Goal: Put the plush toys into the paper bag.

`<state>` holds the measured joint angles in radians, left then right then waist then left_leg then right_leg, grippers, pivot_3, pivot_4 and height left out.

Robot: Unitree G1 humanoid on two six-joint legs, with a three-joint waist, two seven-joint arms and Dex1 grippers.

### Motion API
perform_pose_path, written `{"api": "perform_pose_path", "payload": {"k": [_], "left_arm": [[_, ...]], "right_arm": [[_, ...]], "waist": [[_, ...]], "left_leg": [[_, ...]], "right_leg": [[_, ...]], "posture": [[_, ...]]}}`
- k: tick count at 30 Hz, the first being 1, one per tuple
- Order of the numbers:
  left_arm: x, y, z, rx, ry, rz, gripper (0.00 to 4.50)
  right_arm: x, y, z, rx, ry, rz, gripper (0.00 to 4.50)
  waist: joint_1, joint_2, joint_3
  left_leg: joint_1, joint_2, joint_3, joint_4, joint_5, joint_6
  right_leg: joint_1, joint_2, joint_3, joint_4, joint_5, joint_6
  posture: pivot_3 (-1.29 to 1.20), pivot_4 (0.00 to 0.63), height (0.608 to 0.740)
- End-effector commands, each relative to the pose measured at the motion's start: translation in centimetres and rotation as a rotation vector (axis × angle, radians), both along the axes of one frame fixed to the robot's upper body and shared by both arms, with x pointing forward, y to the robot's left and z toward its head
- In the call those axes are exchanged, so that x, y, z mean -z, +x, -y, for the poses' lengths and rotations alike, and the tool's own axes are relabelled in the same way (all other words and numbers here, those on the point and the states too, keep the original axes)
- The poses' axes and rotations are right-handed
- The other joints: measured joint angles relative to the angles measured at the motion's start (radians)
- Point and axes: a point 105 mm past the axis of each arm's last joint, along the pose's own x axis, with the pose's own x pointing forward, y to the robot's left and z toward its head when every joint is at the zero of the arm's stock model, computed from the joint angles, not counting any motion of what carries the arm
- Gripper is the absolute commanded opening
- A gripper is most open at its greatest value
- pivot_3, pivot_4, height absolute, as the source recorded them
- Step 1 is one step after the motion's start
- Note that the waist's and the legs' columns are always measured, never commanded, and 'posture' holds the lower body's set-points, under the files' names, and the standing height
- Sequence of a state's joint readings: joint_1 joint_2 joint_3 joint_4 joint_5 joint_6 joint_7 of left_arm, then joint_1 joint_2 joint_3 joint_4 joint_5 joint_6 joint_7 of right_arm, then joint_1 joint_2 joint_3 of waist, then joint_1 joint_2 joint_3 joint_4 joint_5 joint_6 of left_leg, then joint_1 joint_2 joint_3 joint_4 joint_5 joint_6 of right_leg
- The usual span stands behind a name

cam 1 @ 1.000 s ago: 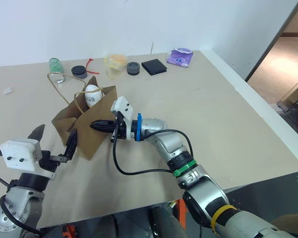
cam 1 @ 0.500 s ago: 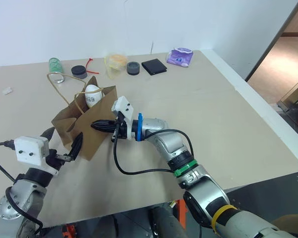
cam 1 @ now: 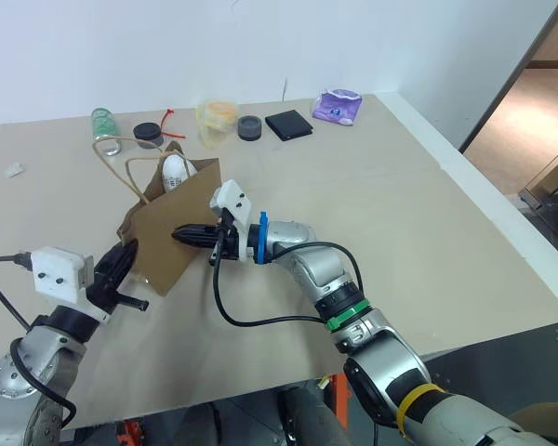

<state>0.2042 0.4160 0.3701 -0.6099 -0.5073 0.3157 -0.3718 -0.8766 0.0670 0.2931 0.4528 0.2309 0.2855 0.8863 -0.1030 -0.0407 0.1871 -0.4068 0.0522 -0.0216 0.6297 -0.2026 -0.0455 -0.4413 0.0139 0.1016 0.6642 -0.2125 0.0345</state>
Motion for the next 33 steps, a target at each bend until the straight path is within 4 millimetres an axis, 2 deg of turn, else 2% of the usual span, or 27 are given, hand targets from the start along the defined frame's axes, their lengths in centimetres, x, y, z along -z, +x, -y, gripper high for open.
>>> {"api": "perform_pose_path", "payload": {"k": [1, 3, 8, 11, 13, 15, 18, 21, 25, 29, 33], "left_arm": [[-1.4, -0.4, 1.1, 0.106, -0.007, 0.031, 0.09], [-1.7, -0.3, 1.1, 0.158, -0.05, 0.012, 0.09], [-3.2, -0.2, 0.2, 0.302, -0.055, 0.02, 0.09], [-3.7, -1.0, 0.5, 0.474, -0.082, 0.018, 0.09], [-3.6, -1.2, 0.4, 0.527, -0.059, 0.024, 0.09], [-3.6, -1.7, 0.6, 0.602, -0.058, 0.018, 0.09], [-3.6, -1.1, -0.1, 0.597, -0.027, 0.041, 0.09], [-3.2, -1.2, -0.2, 0.626, -0.035, 0.022, 0.09], [-1.0, -3.2, 0.7, 0.739, -0.069, -0.117, 0.09], [0.4, -4.1, -0.4, 0.745, -0.088, -0.207, 0.09], [0.3, -4.3, -2.1, 0.715, -0.118, -0.229, 0.09]], "right_arm": [[-2.1, 0.0, 0.8, 0.0, 0.061, 0.044, 0.0], [-3.1, -0.4, 2.2, -0.048, 0.096, 0.037, 0.0], [-5.6, -2.2, 8.4, -0.216, 0.097, -0.016, 0.0], [-6.1, -2.1, 11.1, -0.221, 0.05, -0.015, 0.0], [-5.9, -1.7, 11.9, -0.193, 0.021, -0.018, 0.0], [-5.4, -1.0, 12.6, -0.158, -0.005, -0.022, 0.0], [-4.3, -0.4, 12.9, -0.114, -0.046, -0.011, 0.0], [-4.3, -0.5, 12.8, -0.11, -0.041, -0.008, 0.0], [-4.3, -0.5, 12.8, -0.098, -0.032, -0.012, 0.0], [-4.2, -0.5, 13.1, -0.095, -0.03, -0.024, 0.0], [-4.0, -0.3, 13.4, -0.09, -0.035, -0.03, 0.0]], "waist": [[0.0, 0.0, 0.0], [0.002, 0.0, 0.0], [0.006, 0.0, 0.0], [0.003, 0.0, 0.0], [-0.003, 0.0, 0.001], [-0.006, 0.0, 0.001], [-0.004, 0.0, 0.001], [-0.004, 0.0, 0.001], [-0.004, 0.0, 0.001], [-0.001, 0.0, 0.001], [0.001, 0.0, 0.001]], "left_leg": [[0.0, 0.0, 0.0, 0.0, 0.0, 0.0], [0.0, 0.0, 0.0, 0.0, 0.0, 0.0], [-0.001, -0.001, -0.001, 0.0, 0.0, 0.0], [-0.001, -0.001, 0.0, 0.0, 0.0, 0.0], [0.001, -0.001, 0.001, -0.002, -0.001, 0.0], [0.002, 0.0, 0.001, -0.006, -0.001, 0.001], [0.003, 0.001, -0.001, -0.009, -0.001, 0.001], [0.002, 0.001, -0.001, -0.009, -0.001, 0.001], [0.001, 0.001, 0.0, -0.009, -0.003, -0.001], [0.001, 0.001, 0.0, -0.009, -0.005, -0.002], [0.001, 0.001, -0.001, -0.009, -0.005, -0.002]], "right_leg": [[0.0, 0.0, 0.0, 0.0, 0.0, 0.0], [0.0, 0.0, 0.0, 0.0, 0.0, 0.0], [0.0, -0.001, -0.001, 0.0, -0.001, 0.001], [0.0, -0.001, -0.001, 0.0, -0.002, 0.0], [0.0, -0.001, -0.001, 0.0, -0.003, -0.001], [-0.001, 0.0, 0.0, 0.0, -0.003, -0.002], [-0.001, 0.002, -0.001, 0.0, -0.005, -0.005], [-0.001, 0.002, -0.002, 0.0, -0.004, -0.002], [-0.001, 0.001, 0.0, 0.0, -0.006, 0.002], [-0.001, 0.001, -0.002, 0.0, -0.009, 0.001], [-0.001, 0.0, -0.003, 0.0, -0.011, -0.002]], "posture": [[0.0, 0.15, 0.74], [0.0, 0.15, 0.74], [0.0, 0.15, 0.74], [0.0, 0.15, 0.74], [0.0, 0.15, 0.74], [0.0, 0.15, 0.74], [0.0, 0.15, 0.74], [0.0, 0.15, 0.74], [0.0, 0.15, 0.74], [0.0, 0.15, 0.74], [0.0, 0.15, 0.74]]}}
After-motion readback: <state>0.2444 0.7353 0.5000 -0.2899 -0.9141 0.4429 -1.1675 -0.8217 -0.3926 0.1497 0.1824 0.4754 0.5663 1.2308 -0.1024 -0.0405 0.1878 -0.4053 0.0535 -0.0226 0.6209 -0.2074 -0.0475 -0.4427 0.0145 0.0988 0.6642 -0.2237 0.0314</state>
